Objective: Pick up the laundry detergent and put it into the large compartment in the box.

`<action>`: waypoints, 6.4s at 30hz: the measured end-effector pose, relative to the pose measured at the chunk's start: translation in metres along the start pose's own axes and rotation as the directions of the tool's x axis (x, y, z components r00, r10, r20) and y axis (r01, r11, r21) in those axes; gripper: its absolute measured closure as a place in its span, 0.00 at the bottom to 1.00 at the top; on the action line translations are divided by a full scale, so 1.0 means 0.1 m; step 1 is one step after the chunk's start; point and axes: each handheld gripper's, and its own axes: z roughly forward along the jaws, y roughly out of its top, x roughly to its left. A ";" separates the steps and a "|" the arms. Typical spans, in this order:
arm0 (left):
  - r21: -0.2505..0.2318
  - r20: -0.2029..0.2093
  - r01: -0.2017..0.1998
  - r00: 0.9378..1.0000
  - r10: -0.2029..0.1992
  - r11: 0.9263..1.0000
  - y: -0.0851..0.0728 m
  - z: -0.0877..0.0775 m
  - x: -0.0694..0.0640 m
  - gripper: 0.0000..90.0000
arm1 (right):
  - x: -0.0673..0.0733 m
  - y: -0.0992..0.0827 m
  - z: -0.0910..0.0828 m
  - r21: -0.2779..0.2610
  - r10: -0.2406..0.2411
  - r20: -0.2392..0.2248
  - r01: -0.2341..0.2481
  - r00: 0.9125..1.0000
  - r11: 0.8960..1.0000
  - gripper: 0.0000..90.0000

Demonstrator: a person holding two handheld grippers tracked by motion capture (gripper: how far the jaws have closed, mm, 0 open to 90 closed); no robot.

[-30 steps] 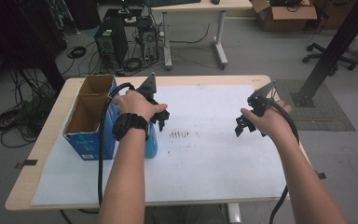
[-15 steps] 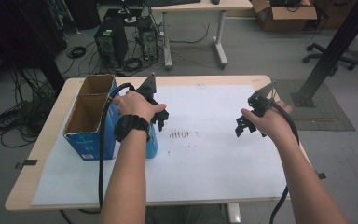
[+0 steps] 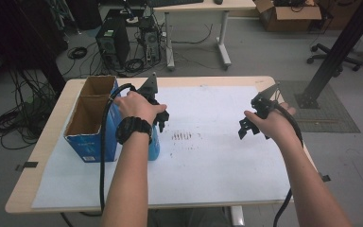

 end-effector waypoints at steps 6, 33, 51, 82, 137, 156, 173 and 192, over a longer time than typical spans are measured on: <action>0.007 -0.004 -0.002 1.000 0.002 1.000 0.01 0.00 -0.01 0.22 | 0.00 0.00 0.01 0.001 0.004 0.002 -0.004 1.000 1.000 0.05; 0.014 -0.037 0.011 0.999 -0.010 1.000 0.03 -0.02 -0.01 0.35 | -0.01 0.00 0.04 0.007 -0.003 0.001 0.003 1.000 1.000 0.05; 0.010 -0.058 0.015 0.998 -0.014 1.000 0.04 -0.02 -0.01 0.40 | 0.00 0.00 0.06 0.015 -0.007 -0.002 0.007 1.000 1.000 0.05; -0.012 -0.037 -0.040 0.999 0.039 0.999 0.00 -0.51 -0.09 0.41 | 0.06 -0.01 -0.05 -0.003 -0.015 -0.016 0.015 1.000 1.000 0.05; -0.147 -0.042 0.099 0.994 -0.106 0.984 -0.02 -1.77 1.62 0.41 | 0.13 0.15 0.02 0.009 0.003 -0.034 -0.003 0.999 1.000 0.05; -0.060 -0.042 0.091 0.995 -0.094 0.994 0.03 -0.92 1.80 0.41 | 0.14 0.17 0.08 0.013 0.001 -0.026 -0.001 1.000 1.000 0.05; 0.001 -0.053 0.075 0.996 -0.075 0.997 0.07 -0.34 1.79 0.41 | 0.14 0.17 0.17 0.019 -0.007 -0.030 0.007 1.000 1.000 0.05; -0.004 -0.058 0.054 0.997 -0.054 0.999 0.06 -0.15 1.78 0.41 | 0.11 0.15 0.21 0.021 -0.005 -0.036 0.005 0.999 1.000 0.05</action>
